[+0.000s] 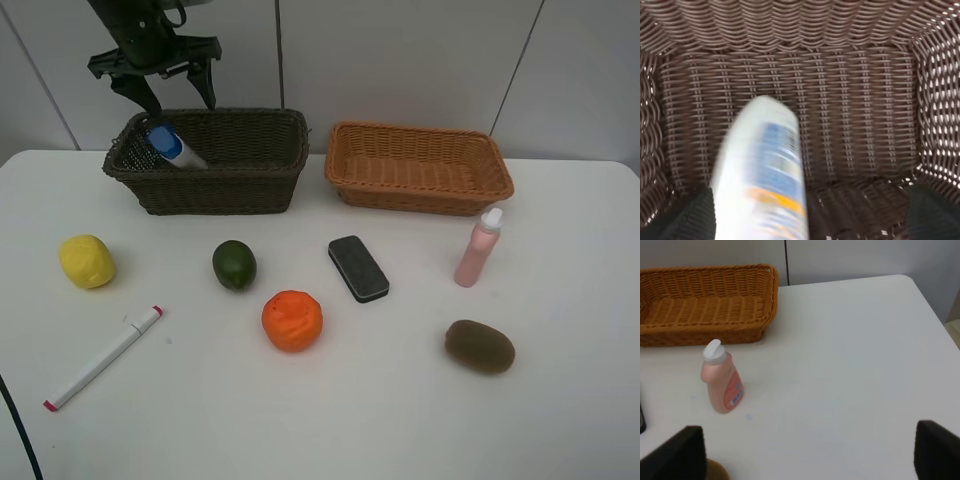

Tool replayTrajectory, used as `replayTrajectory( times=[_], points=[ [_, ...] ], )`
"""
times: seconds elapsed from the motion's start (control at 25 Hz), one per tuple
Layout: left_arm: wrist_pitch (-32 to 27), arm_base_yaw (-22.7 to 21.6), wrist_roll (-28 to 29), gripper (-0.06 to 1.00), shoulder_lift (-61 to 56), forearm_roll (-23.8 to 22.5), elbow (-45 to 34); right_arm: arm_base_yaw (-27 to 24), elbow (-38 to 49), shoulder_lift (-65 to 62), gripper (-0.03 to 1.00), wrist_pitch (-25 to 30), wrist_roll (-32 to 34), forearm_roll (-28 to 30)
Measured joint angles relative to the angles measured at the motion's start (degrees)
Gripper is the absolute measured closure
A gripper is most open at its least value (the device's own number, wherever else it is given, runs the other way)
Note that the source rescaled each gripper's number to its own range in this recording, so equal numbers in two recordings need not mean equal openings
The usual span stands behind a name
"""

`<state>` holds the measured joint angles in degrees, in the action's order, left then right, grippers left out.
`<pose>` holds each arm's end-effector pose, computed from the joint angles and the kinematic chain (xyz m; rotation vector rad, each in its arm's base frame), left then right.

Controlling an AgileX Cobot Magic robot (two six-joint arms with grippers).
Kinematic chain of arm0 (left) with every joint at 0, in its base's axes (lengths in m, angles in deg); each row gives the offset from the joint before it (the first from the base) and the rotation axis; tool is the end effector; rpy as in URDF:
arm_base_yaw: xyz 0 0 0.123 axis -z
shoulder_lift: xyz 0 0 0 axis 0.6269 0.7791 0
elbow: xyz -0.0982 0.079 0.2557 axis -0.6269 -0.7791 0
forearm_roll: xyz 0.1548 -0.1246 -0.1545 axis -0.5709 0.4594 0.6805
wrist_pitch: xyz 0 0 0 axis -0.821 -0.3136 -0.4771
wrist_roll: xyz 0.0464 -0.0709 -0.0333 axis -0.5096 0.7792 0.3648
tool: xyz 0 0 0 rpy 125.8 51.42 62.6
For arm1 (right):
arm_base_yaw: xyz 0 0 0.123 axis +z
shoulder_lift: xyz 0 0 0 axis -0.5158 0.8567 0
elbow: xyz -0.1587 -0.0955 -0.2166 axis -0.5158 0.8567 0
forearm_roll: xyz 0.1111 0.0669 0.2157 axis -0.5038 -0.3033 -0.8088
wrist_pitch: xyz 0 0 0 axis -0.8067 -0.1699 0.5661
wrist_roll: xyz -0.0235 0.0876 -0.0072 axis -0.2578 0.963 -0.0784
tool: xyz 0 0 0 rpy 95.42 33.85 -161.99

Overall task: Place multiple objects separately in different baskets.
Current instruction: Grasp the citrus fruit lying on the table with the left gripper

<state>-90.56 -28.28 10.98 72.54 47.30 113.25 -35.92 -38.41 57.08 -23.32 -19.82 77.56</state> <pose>0.4836 -0.0998 0.2495 0.0000 2.7462 -0.2529 -0.0090 -0.0037 0.2842 0.1179 2.0162 -0.1038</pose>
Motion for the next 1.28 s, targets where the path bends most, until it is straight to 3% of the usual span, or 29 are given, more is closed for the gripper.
replayTrajectory(
  times=[0.12, 0.24, 0.44, 0.52, 0.64, 1.0, 1.28],
  points=[
    [-4.12, 0.00, 0.74, -0.06, 0.00, -0.07, 4.23, 0.00, 0.00, 0.00, -0.01, 0.00, 0.00, 0.00],
    [-4.48, 0.00, 1.72, -0.06, -0.76, -0.37, 7.66, 0.00, 0.00, 0.00, -0.01, 0.00, 0.00, 0.00],
    [-4.48, 0.00, 2.45, -0.06, -5.90, 2.78, 5.81, 0.00, 0.00, 0.00, -0.01, 0.00, 0.00, 0.06],
    [-4.48, 0.00, 1.86, -0.06, -10.62, 5.22, -0.05, 0.00, 0.00, 0.00, -0.01, 0.00, 0.00, 0.06],
    [-4.48, 0.00, 1.59, -0.06, -21.11, 5.00, -12.21, 0.00, 0.00, 0.00, -0.01, 0.00, 0.00, 0.06],
    [-4.37, 0.00, 7.56, -0.06, -51.28, -3.19, -48.38, 0.00, 0.00, 0.00, -0.01, 0.00, 0.00, 0.06],
    [-4.40, 0.00, 19.86, -0.06, -52.44, -13.10, -63.39, 0.00, 0.00, 0.00, -0.01, 0.00, 0.00, 0.06]
  ],
)
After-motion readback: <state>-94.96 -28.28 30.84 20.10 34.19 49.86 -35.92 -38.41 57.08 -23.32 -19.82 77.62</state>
